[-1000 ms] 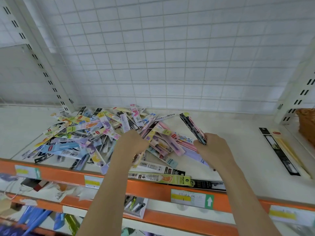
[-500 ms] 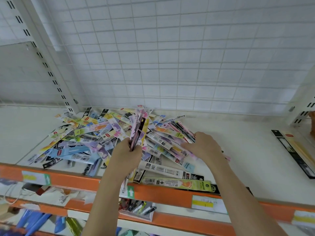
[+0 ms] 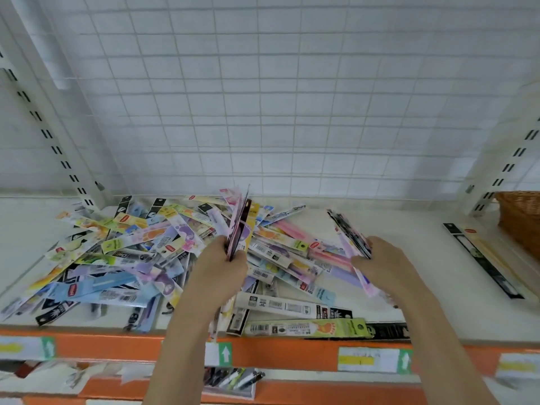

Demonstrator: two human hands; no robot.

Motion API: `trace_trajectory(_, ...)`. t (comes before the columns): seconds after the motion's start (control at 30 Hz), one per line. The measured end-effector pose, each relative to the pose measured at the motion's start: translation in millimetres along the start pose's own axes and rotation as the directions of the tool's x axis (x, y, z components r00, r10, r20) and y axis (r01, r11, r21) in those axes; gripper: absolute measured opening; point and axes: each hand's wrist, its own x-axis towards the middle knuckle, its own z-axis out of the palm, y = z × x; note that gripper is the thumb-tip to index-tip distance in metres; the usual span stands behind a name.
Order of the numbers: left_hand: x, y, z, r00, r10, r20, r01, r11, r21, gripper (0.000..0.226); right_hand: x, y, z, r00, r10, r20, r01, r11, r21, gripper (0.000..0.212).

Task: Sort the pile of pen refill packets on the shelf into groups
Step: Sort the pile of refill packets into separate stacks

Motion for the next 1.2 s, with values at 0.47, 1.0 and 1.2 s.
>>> trace_trajectory(0.47,3,50,40,0.995,0.1,-0.003,-0.1,0.994,0.053,0.027,2,22,-53,0.921,-0.07,-0.384,0.2,0.929,0.311,0.034)
trace_trajectory(1.0,-2,117,133,0.972,0.121,-0.201,-0.137,0.989,-0.063,0.012,52,86,-60,0.975,-0.148,-0.164,0.213,0.826,0.522,0.016)
trace_trajectory(1.2,-5,130,163,0.969,0.129,-0.211,-0.16,0.977,-0.139,0.009,58,117,-94,0.96,-0.092,-0.264,0.183,0.919,0.348,0.015)
